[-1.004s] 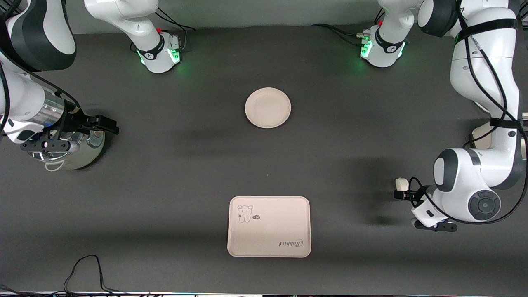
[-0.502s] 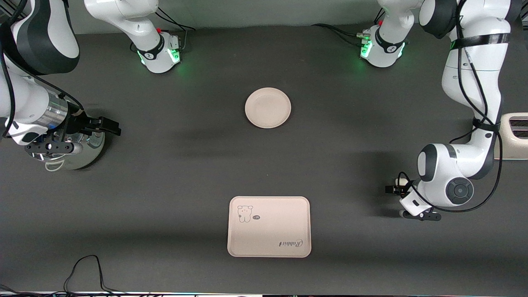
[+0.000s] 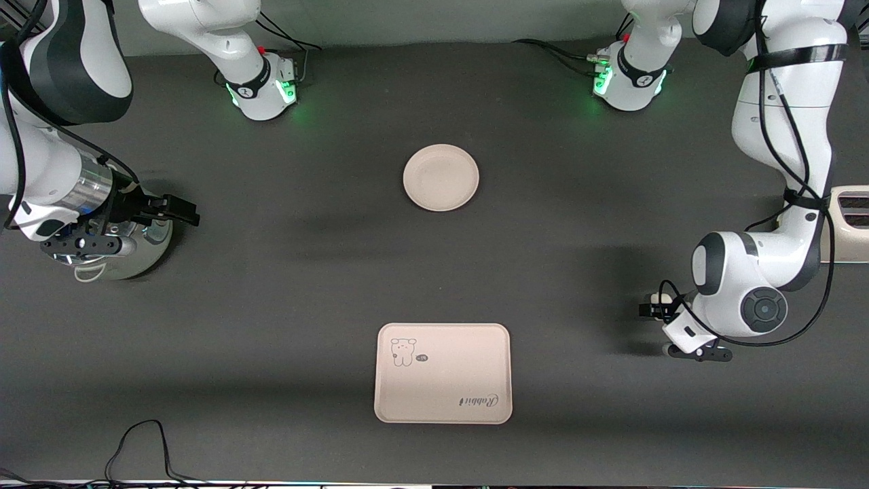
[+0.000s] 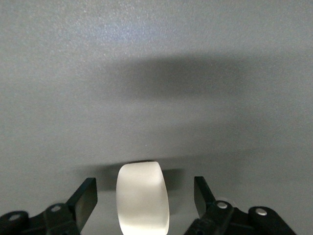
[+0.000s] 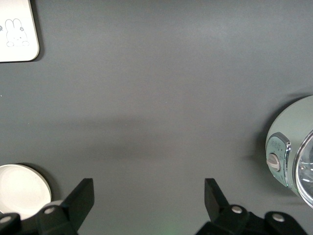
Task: Place bun in plate and plate on tray
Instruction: 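Carry the bun over the plate while the right gripper reaches forward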
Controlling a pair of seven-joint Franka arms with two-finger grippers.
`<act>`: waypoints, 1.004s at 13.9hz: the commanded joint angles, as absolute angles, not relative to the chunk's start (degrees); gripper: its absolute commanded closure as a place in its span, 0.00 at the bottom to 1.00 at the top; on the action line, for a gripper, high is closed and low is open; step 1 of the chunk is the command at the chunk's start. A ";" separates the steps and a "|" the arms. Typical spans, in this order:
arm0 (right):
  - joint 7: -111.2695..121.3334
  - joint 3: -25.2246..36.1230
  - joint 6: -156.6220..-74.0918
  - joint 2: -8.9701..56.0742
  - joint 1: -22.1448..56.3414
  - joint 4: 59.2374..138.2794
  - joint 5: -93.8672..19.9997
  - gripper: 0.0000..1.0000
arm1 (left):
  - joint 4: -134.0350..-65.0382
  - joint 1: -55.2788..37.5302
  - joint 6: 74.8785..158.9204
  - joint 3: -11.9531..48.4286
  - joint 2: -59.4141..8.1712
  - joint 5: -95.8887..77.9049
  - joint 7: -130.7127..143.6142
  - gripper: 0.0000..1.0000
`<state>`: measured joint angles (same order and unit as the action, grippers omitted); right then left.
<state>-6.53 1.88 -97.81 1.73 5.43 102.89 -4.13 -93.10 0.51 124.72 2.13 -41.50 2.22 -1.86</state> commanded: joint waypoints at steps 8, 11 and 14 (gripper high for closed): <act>-5.62 1.76 -101.58 2.02 7.47 105.71 -5.00 0.00 | -97.47 -0.08 122.27 2.11 -35.25 2.03 -1.15 0.74; -4.75 1.76 -109.67 2.02 7.47 112.75 -12.44 0.00 | -97.29 -2.62 115.34 2.37 -30.96 2.02 4.20 0.74; 4.97 1.93 -110.13 5.00 7.38 114.77 -28.51 0.00 | -97.64 -9.38 106.55 3.16 -25.16 2.02 17.09 0.73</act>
<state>-1.31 1.39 -109.07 3.76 7.26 113.06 -19.83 -95.47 -3.91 111.02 3.57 -30.57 2.03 8.81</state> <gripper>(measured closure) 0.000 0.731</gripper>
